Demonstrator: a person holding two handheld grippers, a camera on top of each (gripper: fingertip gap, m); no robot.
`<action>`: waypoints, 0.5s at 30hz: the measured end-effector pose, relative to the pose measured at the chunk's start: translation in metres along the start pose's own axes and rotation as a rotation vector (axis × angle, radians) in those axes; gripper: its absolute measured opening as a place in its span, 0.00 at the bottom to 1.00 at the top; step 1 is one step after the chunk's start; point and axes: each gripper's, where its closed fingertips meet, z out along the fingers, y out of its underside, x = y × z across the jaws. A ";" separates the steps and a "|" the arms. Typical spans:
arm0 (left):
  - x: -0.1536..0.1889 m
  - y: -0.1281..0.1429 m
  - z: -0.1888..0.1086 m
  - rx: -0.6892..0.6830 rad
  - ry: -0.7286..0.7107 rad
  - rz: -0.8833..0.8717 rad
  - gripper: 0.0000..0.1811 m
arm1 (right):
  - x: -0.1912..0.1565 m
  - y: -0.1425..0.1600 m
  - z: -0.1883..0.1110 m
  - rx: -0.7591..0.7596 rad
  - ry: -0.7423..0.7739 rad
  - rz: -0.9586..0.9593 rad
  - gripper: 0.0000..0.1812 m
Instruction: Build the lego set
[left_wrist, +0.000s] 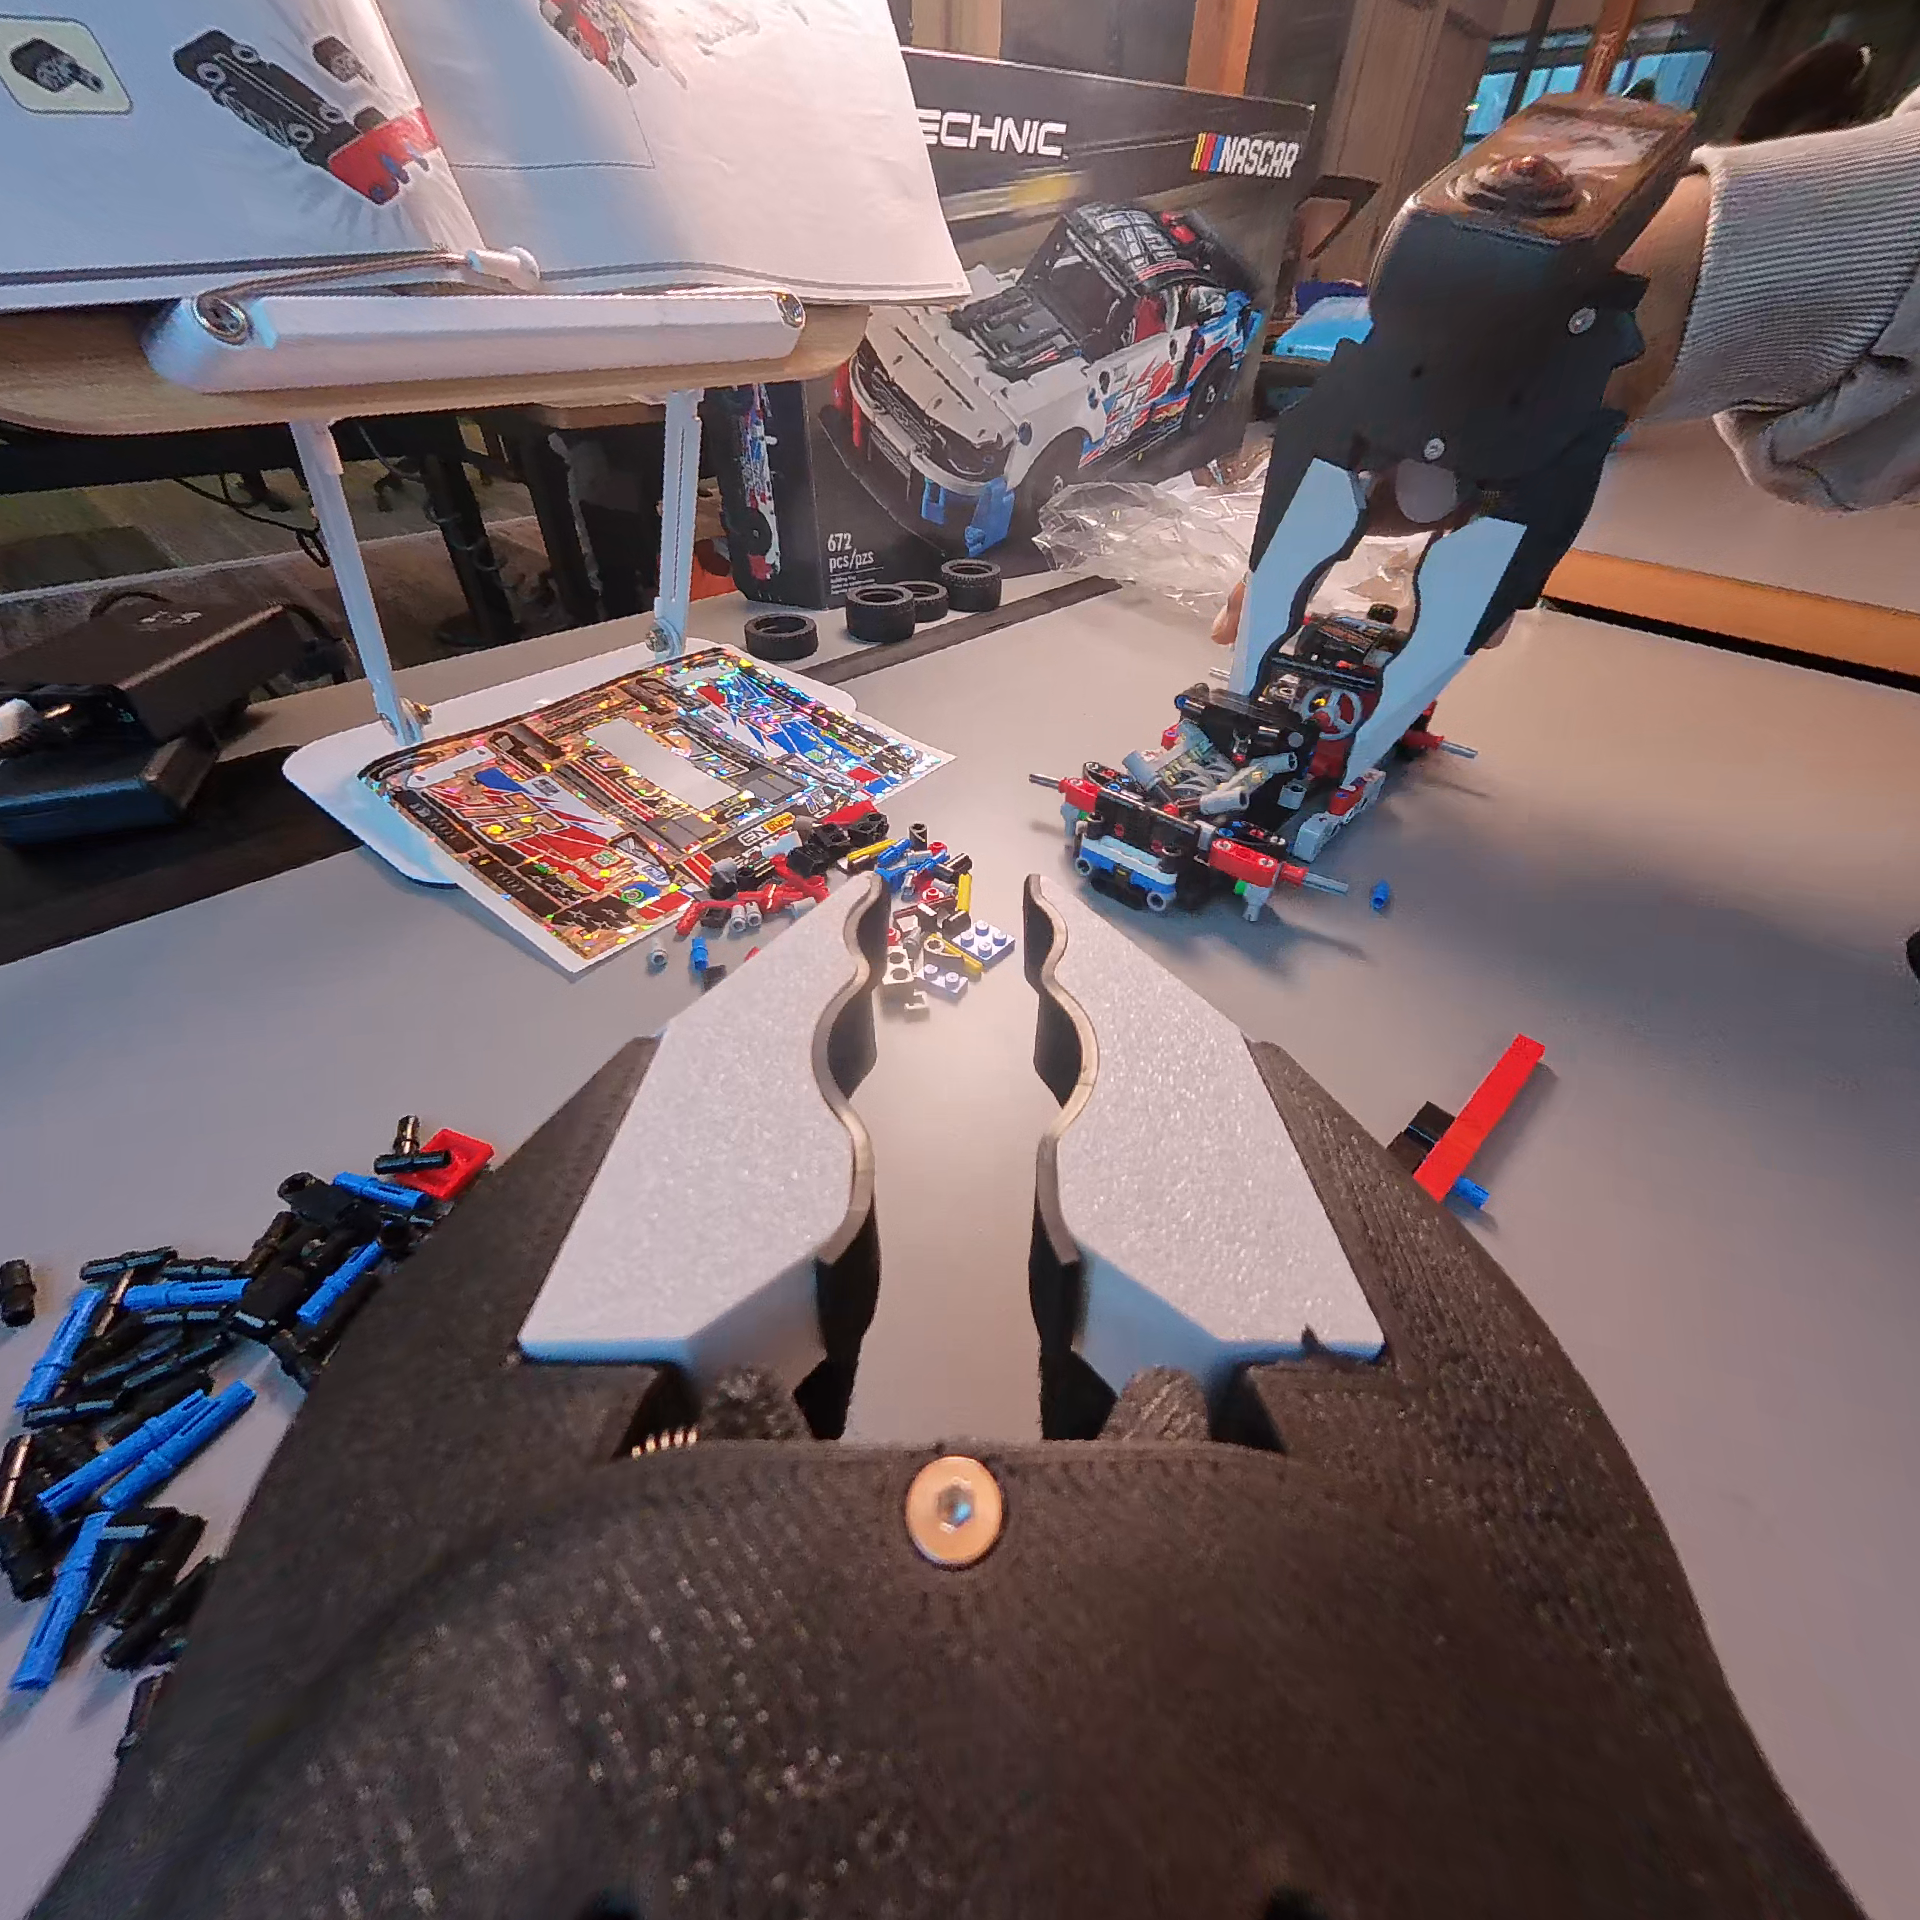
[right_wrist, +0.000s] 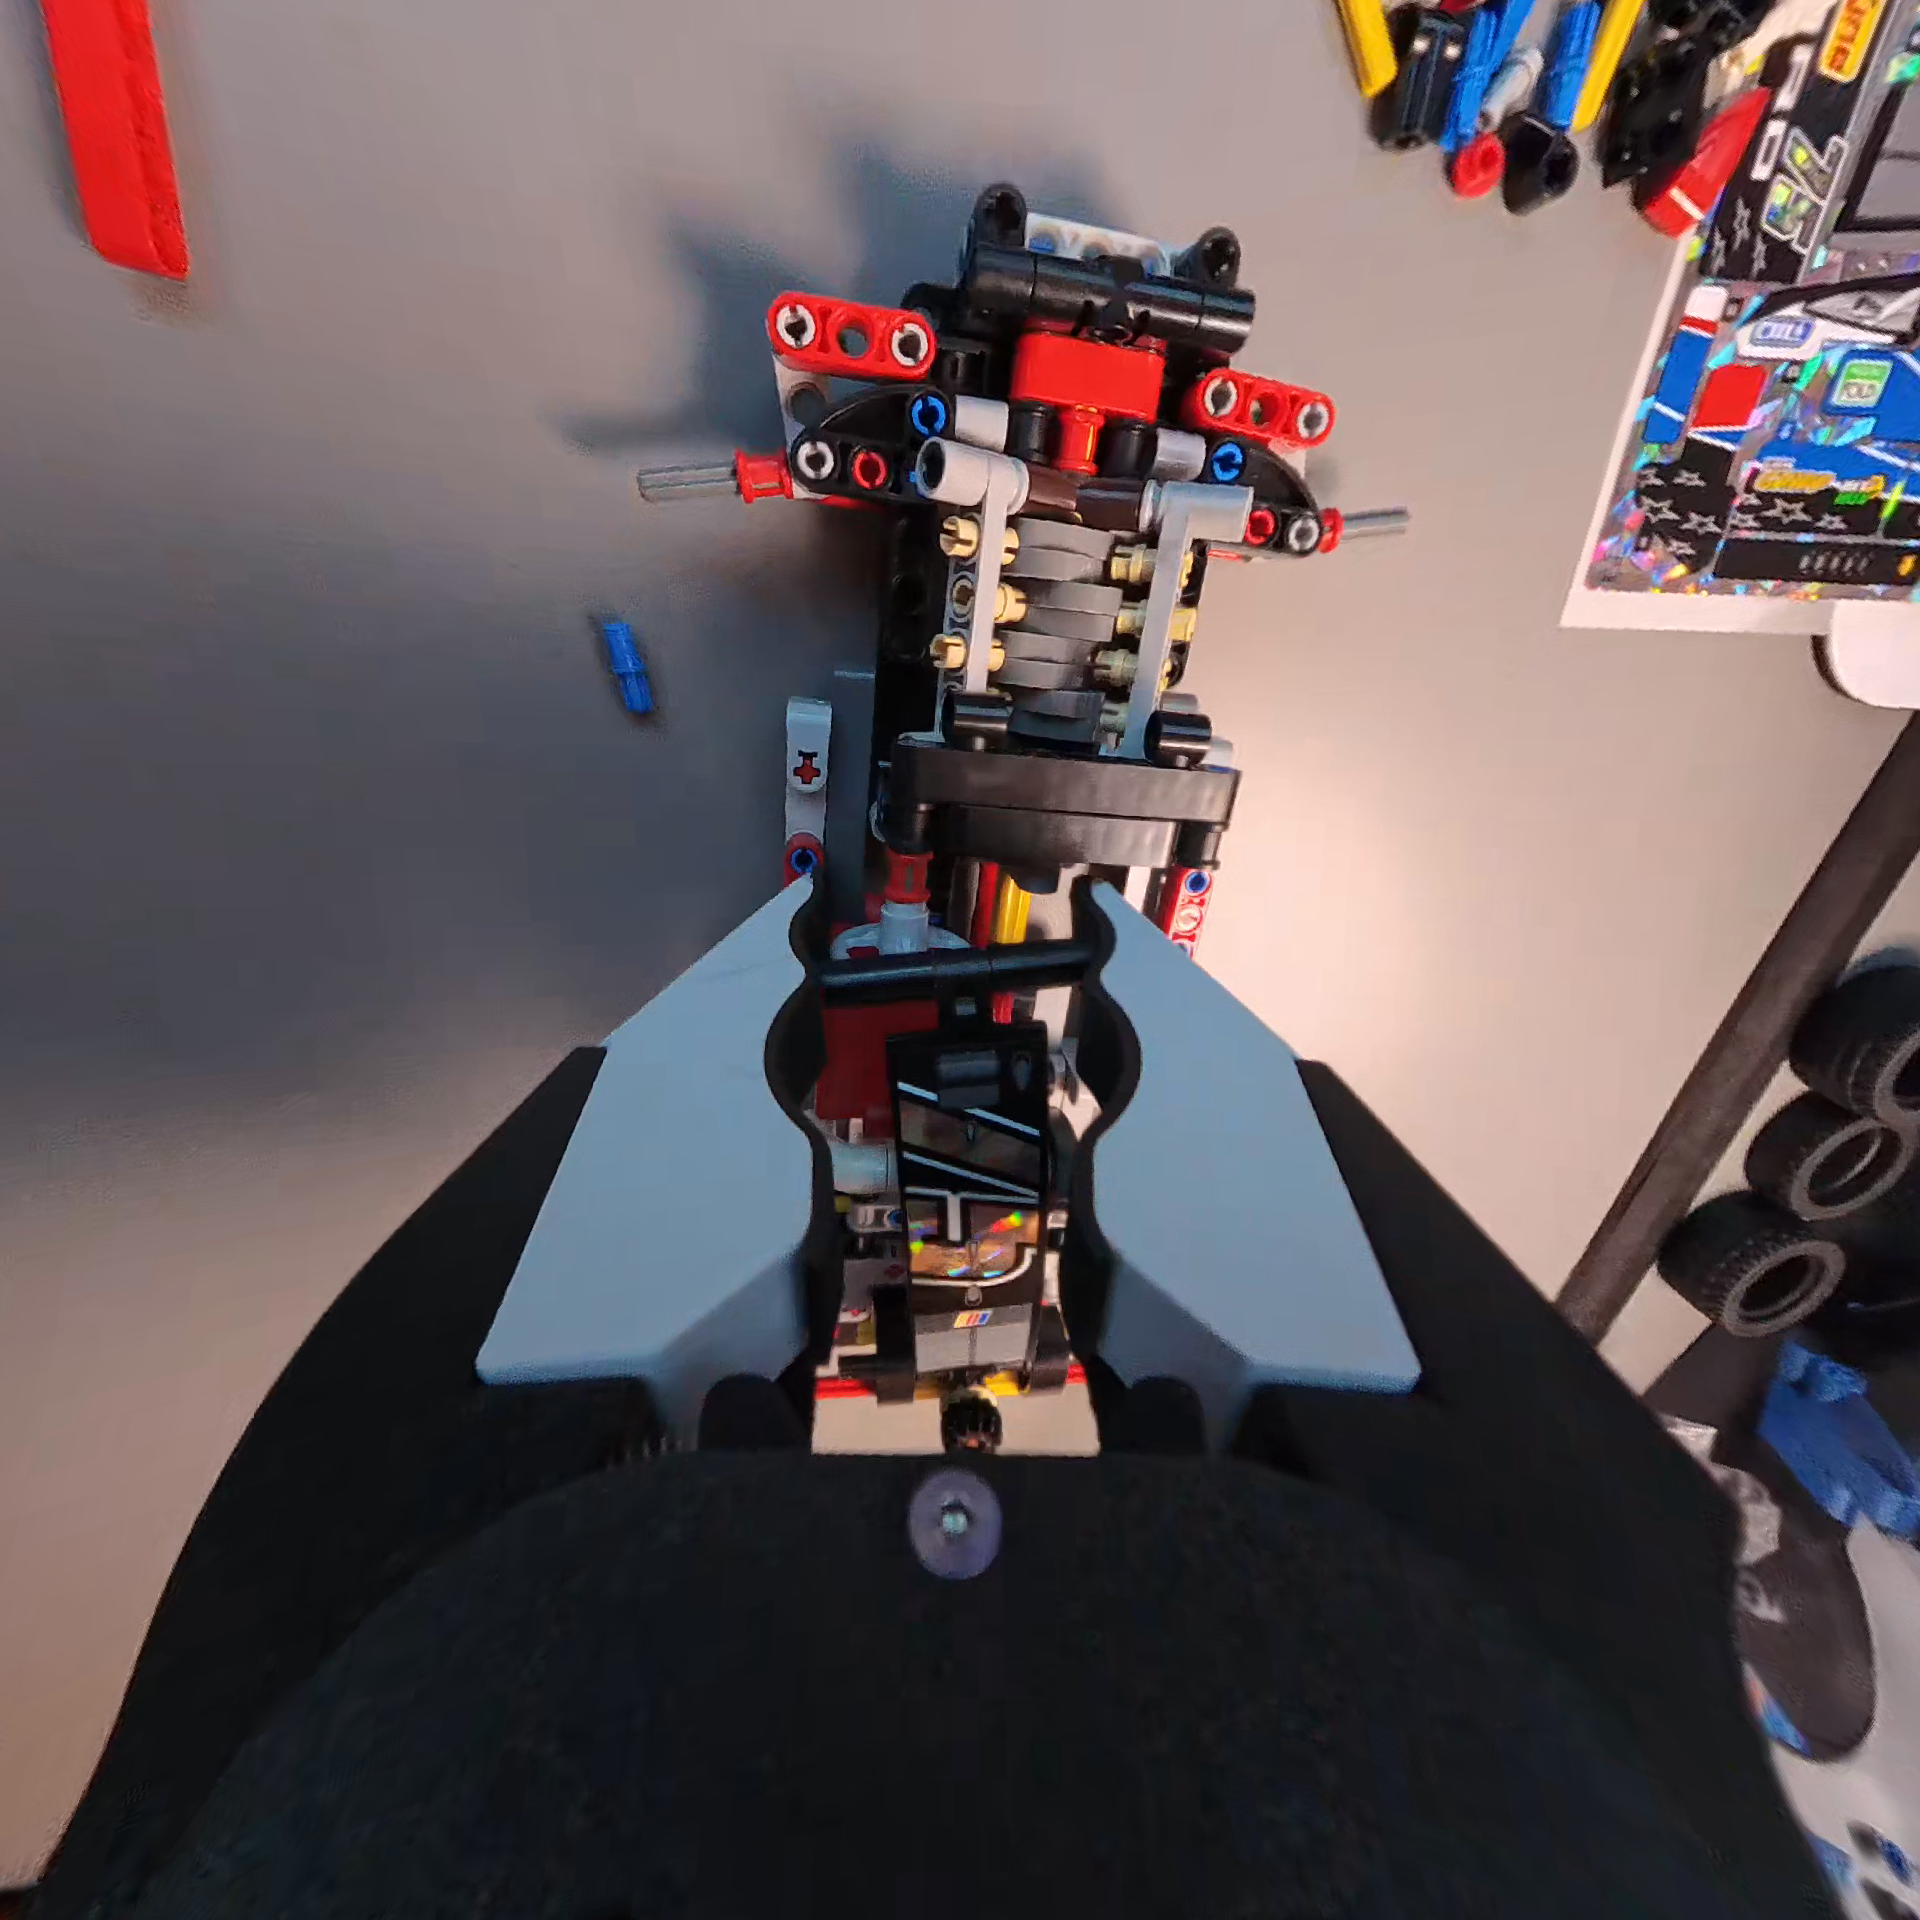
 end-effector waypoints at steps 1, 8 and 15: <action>0.000 0.001 0.000 -0.003 0.002 -0.002 0.13 | -0.001 -0.002 0.000 -0.012 -0.002 -0.012 0.25; 0.002 0.000 0.000 -0.004 0.007 0.006 0.13 | 0.010 -0.003 -0.008 0.023 0.065 0.019 0.29; 0.005 0.000 0.001 -0.002 0.024 -0.005 0.13 | -0.034 -0.040 -0.058 0.335 0.143 0.099 0.14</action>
